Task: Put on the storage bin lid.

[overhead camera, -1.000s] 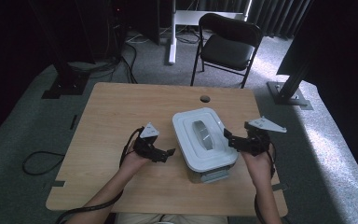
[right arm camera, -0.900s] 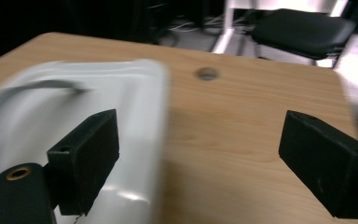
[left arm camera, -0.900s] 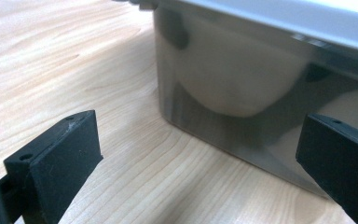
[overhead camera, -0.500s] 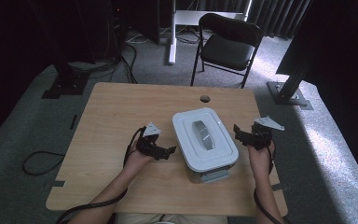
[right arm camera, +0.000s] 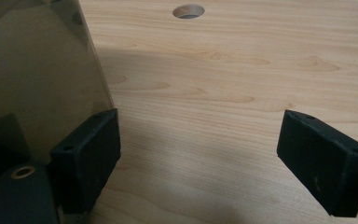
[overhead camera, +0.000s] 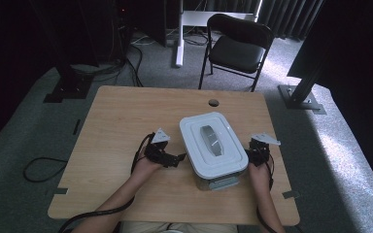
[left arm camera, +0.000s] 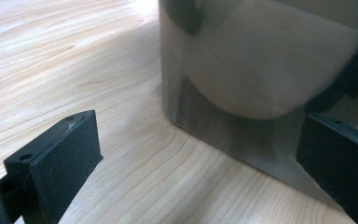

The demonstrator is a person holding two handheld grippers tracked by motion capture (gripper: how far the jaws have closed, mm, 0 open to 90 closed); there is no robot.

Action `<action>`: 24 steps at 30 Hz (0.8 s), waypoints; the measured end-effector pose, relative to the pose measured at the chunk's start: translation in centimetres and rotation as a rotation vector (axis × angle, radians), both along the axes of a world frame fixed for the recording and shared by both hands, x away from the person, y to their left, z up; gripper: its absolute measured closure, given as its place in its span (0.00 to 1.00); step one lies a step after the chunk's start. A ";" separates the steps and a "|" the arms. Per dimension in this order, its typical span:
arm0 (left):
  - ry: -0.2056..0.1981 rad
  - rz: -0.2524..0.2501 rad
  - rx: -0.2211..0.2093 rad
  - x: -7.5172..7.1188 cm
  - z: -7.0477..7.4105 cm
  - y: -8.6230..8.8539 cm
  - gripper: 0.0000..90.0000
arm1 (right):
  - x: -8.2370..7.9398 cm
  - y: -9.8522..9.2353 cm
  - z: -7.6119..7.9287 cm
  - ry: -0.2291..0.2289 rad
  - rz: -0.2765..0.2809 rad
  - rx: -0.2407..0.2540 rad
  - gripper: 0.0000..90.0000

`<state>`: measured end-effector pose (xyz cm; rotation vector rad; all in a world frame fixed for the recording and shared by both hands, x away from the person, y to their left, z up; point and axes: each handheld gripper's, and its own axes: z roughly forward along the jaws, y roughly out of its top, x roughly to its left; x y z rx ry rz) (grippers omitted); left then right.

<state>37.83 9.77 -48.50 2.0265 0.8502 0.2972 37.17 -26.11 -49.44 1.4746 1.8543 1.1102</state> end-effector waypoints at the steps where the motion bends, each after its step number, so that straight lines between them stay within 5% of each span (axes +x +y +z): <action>1: -0.002 -0.003 0.000 0.0 0.0 -0.1 0.01 | 0.0 0.0 -0.1 0.002 -0.001 0.005 0.15; 15: -0.010 0.045 0.037 1.0 -0.1 1.1 0.01 | 0.1 1.6 -0.5 0.051 0.098 0.087 0.15; 24: -0.010 0.089 0.046 1.7 0.1 3.2 0.01 | 0.8 4.1 -0.2 0.056 0.124 0.044 0.16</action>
